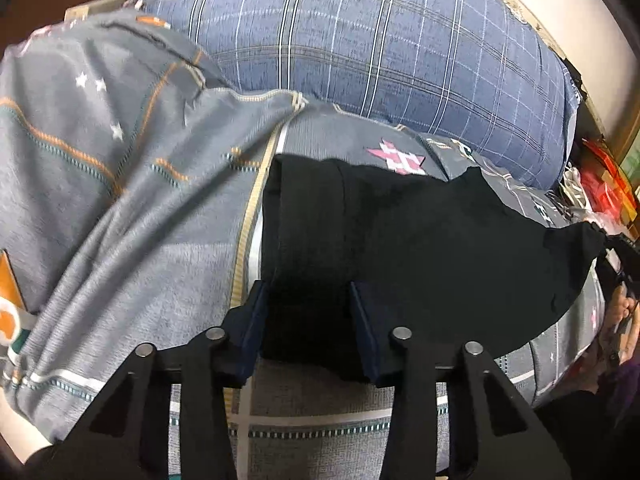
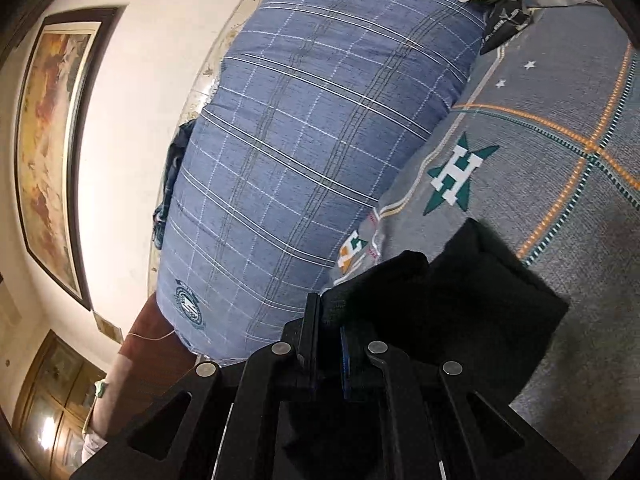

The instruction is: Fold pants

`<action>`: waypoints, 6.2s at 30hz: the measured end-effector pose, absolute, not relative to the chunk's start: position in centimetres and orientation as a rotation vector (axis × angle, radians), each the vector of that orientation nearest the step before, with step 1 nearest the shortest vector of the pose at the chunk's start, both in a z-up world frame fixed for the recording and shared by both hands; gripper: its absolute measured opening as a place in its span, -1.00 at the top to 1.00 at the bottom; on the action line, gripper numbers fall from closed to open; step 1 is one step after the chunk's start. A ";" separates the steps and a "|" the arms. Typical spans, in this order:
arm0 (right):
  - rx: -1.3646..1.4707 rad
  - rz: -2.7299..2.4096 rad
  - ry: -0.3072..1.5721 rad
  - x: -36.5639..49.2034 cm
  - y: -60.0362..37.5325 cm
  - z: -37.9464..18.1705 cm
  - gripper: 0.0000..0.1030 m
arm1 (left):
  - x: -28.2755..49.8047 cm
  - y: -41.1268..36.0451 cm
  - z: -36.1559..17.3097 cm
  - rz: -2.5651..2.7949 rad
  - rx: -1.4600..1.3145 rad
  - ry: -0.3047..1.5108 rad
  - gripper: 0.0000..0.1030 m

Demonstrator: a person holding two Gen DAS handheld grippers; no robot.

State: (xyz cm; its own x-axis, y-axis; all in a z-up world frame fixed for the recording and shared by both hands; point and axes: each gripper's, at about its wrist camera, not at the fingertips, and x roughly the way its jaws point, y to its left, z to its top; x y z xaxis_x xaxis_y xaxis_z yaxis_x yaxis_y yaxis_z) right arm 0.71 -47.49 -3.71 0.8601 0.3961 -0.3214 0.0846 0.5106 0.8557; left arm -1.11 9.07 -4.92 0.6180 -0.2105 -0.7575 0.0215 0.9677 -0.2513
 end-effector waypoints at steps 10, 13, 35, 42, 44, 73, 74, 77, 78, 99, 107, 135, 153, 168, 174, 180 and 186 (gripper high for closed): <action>1.038 0.207 0.651 2.0 -48.0 -5.5 0.71 | -0.9 8.2 -4.4 -0.177 -0.176 0.885 0.29; 1.036 0.178 0.677 1.6 -48.6 -5.8 0.24 | -0.7 7.9 -4.5 -0.208 -0.169 0.894 -0.11; 0.889 0.199 0.501 0.5 -45.9 -2.4 0.81 | 1.5 9.6 -0.4 -0.412 -0.290 0.809 0.57; 0.968 0.240 0.376 1.5 -45.9 -1.7 0.81 | 4.0 10.4 1.6 -0.395 -0.314 0.788 0.57; 0.975 0.218 0.369 2.1 -46.2 -1.8 0.81 | 4.7 10.8 1.7 -0.389 -0.340 0.791 0.57; 0.826 -0.100 0.622 0.6 -49.6 -5.3 0.45 | 1.0 10.0 -4.0 -0.307 -0.263 0.981 0.57; 0.813 -0.132 0.657 0.3 -49.9 -5.6 0.26 | 0.8 10.0 -4.2 -0.304 -0.257 0.987 0.57; 0.848 -0.205 0.620 -1.6 -51.4 -5.5 0.19 | 0.1 9.9 -4.3 -0.289 -0.241 1.011 0.55; 0.855 -0.223 0.595 -2.3 -51.8 -5.3 0.19 | -0.1 9.9 -4.0 -0.287 -0.232 1.013 0.54; 0.713 -0.090 0.671 1.5 -51.0 -3.4 0.19 | -3.3 8.3 1.2 -0.172 -0.047 0.845 0.37; 0.449 -0.121 0.837 2.1 -47.2 -4.4 0.79 | -0.3 3.4 -0.6 -0.279 0.011 0.854 0.37; 0.334 -0.042 0.702 0.3 -44.1 -1.7 0.47 | -0.7 1.9 -4.1 -0.179 0.073 0.888 0.37; 0.603 -0.004 0.558 -6.7 -45.7 -0.4 0.40 | -2.6 -3.4 1.2 -0.344 0.121 0.776 -0.17; 0.704 -0.021 0.617 -7.8 -47.4 -2.7 0.19 | 1.3 -15.5 3.0 -0.619 0.282 0.792 -0.40; 0.811 0.014 0.613 -7.4 -48.8 -3.6 0.18 | 4.8 -19.3 3.9 -0.692 0.308 0.836 -0.49; 0.872 0.042 0.628 -6.7 -49.4 -4.2 0.04 | 7.7 -23.0 3.1 -0.756 0.324 0.917 -0.55; 0.922 0.026 0.644 -6.1 -49.7 -4.8 -0.11 | 10.0 -26.9 1.7 -0.809 0.352 0.988 -0.55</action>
